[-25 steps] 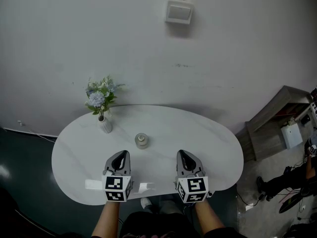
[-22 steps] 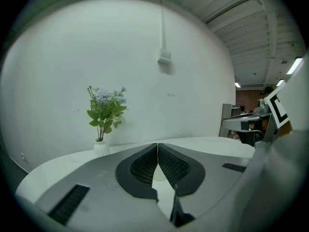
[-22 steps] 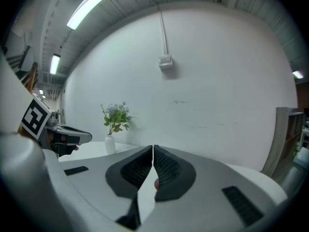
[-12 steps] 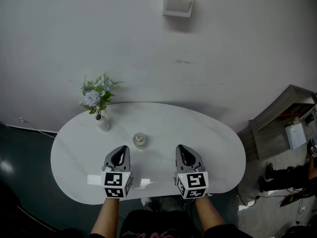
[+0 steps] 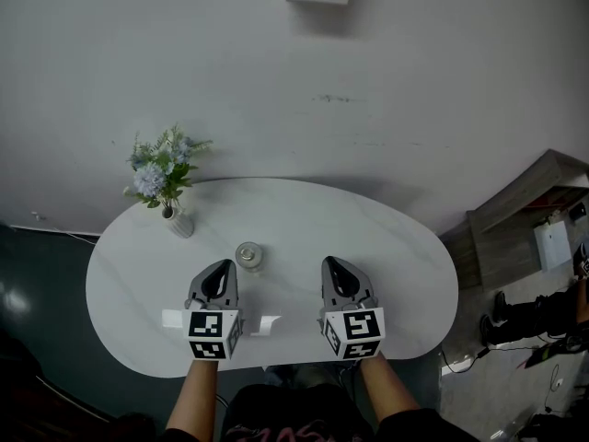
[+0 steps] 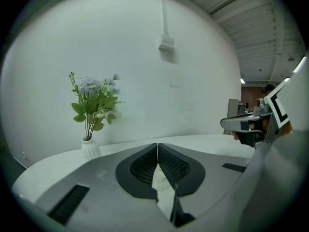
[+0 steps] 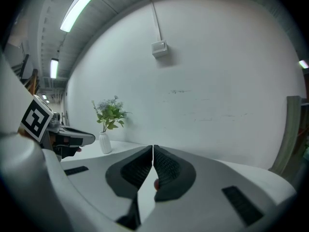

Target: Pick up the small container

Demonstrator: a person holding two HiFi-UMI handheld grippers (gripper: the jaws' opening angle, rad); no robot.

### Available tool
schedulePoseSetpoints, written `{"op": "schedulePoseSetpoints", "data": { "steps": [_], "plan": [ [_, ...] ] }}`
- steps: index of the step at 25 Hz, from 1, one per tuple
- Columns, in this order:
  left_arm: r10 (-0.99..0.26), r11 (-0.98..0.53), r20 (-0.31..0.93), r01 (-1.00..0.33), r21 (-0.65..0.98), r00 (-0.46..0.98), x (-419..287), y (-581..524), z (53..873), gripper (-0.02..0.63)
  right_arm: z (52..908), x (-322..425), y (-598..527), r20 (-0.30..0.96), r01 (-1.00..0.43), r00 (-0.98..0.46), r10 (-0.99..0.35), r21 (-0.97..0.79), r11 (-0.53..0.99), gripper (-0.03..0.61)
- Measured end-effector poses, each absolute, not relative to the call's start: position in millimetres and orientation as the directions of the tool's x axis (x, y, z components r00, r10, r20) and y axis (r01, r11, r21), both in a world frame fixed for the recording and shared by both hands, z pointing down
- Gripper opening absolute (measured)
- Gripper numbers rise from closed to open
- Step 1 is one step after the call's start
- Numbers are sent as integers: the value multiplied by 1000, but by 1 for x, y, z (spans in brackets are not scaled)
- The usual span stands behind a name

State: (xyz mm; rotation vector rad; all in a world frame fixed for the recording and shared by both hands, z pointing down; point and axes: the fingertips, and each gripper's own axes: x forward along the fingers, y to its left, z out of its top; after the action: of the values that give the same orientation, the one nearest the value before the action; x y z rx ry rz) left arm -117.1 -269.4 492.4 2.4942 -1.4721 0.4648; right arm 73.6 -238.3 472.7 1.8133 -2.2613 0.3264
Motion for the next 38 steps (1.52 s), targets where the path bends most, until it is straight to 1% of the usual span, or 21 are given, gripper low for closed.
{"op": "schedulePoseSetpoints", "data": {
  "steps": [25, 34, 35, 36, 37, 38],
  "plan": [
    [-790, -433, 456, -900, 59, 410, -104, -284, 548, 12, 534, 70, -264, 410, -956, -291, -864, -106, 272, 67],
    [-784, -464, 427, -883, 77, 449, -97, -285, 552, 18, 550, 67, -264, 436, -954, -297, -850, -111, 277, 67],
    [-782, -468, 428, -880, 79, 454, -96, -285, 553, 54, 550, 67, -264, 436, -954, -299, -849, -112, 278, 67],
    [-778, -471, 431, -878, 81, 457, -94, -285, 554, 119, 551, 66, -265, 437, -953, -301, -848, -112, 280, 67],
    [-774, -475, 435, -876, 81, 459, -93, -285, 555, 143, 551, 66, -265, 437, -953, -303, -847, -112, 283, 67],
    [-772, -476, 439, -876, 79, 460, -92, -286, 557, 151, 551, 65, -265, 437, -952, -304, -846, -112, 284, 67]
  ]
}}
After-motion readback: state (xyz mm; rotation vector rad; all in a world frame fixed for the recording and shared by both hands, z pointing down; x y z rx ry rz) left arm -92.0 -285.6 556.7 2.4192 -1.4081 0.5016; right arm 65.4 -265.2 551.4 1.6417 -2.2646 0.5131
